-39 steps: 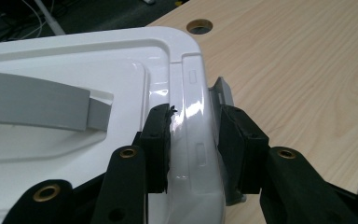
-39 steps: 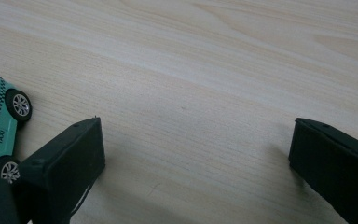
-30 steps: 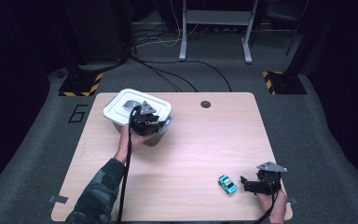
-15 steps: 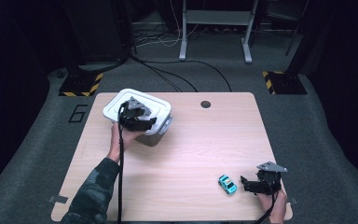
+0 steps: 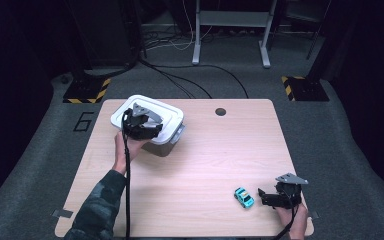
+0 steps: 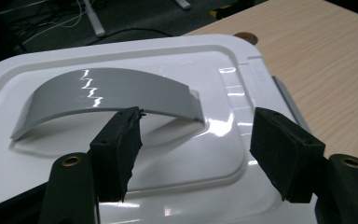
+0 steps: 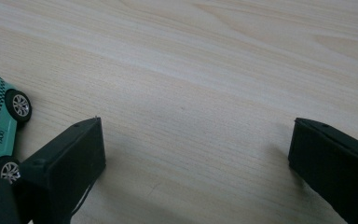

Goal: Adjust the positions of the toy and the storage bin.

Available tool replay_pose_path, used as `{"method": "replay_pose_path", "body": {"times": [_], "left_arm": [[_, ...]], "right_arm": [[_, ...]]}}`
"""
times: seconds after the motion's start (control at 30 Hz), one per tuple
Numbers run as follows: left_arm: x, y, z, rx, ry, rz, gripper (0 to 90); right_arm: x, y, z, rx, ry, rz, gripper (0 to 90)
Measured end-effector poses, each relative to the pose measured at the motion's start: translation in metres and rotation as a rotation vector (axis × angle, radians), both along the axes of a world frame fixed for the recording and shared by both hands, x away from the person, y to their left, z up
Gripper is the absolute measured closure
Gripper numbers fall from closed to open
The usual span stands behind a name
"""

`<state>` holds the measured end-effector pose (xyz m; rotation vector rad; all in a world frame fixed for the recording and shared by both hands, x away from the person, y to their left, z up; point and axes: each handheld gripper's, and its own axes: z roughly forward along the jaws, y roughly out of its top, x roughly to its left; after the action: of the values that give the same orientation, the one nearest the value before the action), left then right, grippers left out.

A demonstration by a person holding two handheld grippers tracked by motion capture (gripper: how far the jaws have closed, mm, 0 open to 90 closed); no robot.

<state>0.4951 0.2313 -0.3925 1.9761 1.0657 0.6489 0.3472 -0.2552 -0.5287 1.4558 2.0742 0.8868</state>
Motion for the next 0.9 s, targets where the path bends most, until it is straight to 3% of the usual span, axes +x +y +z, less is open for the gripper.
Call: {"method": "replay_pose_path", "body": {"times": [0.17,0.33,0.43,0.6,0.9], "left_arm": [[0.007,0.003,-0.007,-0.023,0.031,0.001,32.7],[0.010,-0.004,-0.012,-0.081,0.044,-0.049,33.2],[0.010,-0.011,-0.014,-0.066,0.044,-0.049,30.6],[0.008,-0.024,-0.014,-0.092,0.044,-0.060,30.7],[0.000,-0.053,-0.013,-0.064,0.051,-0.090,29.5]], "right_arm": [[0.000,0.000,0.000,-0.001,0.000,0.001,2.9],[0.000,0.000,0.000,0.000,0.000,0.000,2.9],[0.000,0.000,0.000,-0.001,0.000,0.001,2.9],[0.000,0.000,0.000,-0.001,0.000,0.001,2.9],[0.000,0.000,0.000,-0.001,0.000,0.001,2.9]]}}
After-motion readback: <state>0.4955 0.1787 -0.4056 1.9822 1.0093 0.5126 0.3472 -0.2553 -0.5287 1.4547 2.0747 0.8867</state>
